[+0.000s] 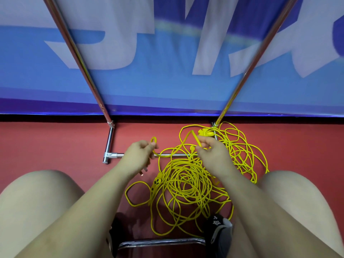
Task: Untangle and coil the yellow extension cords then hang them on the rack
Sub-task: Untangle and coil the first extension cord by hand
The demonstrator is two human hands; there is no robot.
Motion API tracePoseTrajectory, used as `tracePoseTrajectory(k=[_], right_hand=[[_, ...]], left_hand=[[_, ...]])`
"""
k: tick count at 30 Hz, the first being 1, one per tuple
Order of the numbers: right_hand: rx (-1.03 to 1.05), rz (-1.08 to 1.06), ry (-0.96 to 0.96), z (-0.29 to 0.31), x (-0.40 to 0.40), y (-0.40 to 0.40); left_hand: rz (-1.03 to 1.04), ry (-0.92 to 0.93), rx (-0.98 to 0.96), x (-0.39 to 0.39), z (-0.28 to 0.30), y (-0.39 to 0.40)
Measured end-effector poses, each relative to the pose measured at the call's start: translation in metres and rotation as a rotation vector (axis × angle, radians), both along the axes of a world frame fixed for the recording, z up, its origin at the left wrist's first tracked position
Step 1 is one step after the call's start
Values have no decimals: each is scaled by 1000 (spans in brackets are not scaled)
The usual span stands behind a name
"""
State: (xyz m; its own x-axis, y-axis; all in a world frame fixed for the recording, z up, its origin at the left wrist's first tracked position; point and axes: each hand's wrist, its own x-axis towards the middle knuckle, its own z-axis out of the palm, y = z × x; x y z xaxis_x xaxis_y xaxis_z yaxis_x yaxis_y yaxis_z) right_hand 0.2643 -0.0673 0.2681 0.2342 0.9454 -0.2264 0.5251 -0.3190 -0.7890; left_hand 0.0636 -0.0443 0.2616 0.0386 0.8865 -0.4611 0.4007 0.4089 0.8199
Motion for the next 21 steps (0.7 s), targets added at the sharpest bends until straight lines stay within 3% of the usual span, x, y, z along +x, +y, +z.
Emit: tracePoseTrajectory(k=[3,7,10,13,18,21], right_hand=[[-20,-55,217,5,-4,1],[-180,-192,797,23,-8,1],[-239,-371,1135,30,-7,8],[-219,-452,1221,32,-9,13],[-133,-516,1336,35,-6,22],[-90,-501,1374,34,-2,26]], left_hand=[[-54,-88,-53,7,3,-4],[-68,-71,-78,10,6,-6],[-102,-193,-118,16,10,-10],[-183,-294,-178,26,15,-15],[-361,-227,-160,33,21,-24],[-338,-192,-102,34,21,-26]])
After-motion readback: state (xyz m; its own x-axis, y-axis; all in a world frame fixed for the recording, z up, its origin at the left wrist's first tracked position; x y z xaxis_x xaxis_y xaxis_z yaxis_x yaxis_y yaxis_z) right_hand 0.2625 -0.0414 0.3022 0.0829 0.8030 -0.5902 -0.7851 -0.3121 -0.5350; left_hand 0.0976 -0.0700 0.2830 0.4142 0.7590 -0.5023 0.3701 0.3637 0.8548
